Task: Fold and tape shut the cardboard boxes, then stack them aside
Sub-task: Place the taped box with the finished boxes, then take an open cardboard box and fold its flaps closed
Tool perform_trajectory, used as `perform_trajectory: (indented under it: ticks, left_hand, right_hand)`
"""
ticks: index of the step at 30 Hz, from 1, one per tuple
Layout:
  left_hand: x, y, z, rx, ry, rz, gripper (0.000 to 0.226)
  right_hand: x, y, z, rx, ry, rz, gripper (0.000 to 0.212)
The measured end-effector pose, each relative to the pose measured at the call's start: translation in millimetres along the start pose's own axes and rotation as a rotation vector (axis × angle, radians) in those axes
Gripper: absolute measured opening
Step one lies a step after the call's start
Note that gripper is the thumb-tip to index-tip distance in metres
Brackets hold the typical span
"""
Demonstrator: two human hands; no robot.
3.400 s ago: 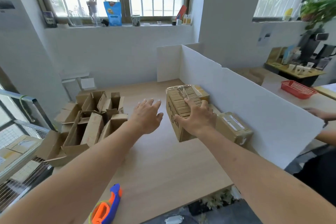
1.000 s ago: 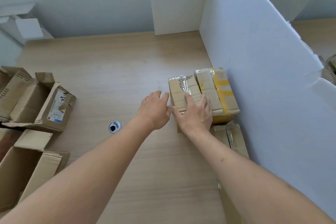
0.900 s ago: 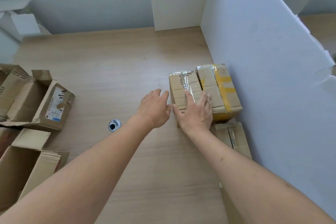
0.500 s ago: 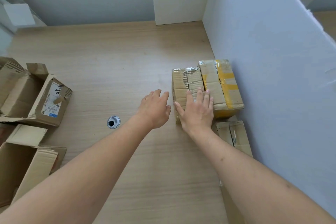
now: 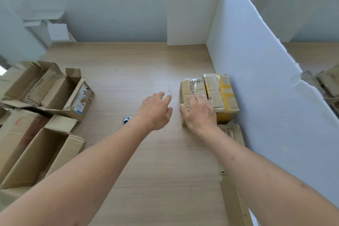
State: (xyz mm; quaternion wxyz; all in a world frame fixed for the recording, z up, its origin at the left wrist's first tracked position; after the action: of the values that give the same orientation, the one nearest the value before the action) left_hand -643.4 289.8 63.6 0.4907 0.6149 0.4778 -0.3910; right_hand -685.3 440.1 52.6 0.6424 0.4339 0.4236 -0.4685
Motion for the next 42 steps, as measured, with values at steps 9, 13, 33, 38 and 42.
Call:
perform_trajectory:
  ticks: [9, 13, 33, 38, 42]
  left_hand:
    - [-31.2, 111.8, 11.0, -0.013, -0.027, -0.117, 0.051]
    - [-29.2, 164.3, 22.0, -0.021, -0.035, -0.139, 0.053]
    - [-9.9, 409.7, 115.8, -0.289, -0.030, -0.244, 0.047]
    - [14.0, 461.6, 133.8, -0.396, -0.007, -0.220, 0.050]
    - [22.7, 494.2, 156.3, -0.457, 0.013, -0.213, 0.053]
  right_hand:
    - [-38.0, 96.1, 45.4, -0.099, 0.020, -0.042, 0.051]
    - [-43.9, 146.2, 72.6, -0.140, 0.038, -0.045, 0.051]
    - [16.6, 320.6, 226.8, -0.469, 0.029, 0.076, 0.046]
    - [52.6, 350.2, 245.0, -0.537, 0.021, 0.160, 0.044]
    - [69.3, 371.7, 266.2, -0.586, 0.033, 0.194, 0.042]
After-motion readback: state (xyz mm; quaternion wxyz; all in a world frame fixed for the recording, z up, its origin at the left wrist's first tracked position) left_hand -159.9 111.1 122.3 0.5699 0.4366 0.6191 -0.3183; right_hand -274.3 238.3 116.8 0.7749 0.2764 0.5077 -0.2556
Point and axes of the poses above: each hand's wrist, its own y-axis away from the middle knuckle, its own x-axis out of the palm, z = x × y, the point moved 5 cm from there along -y, towards the middle knuckle, and after that the axes turned 7 degrees about x, right-handed, at the moved point
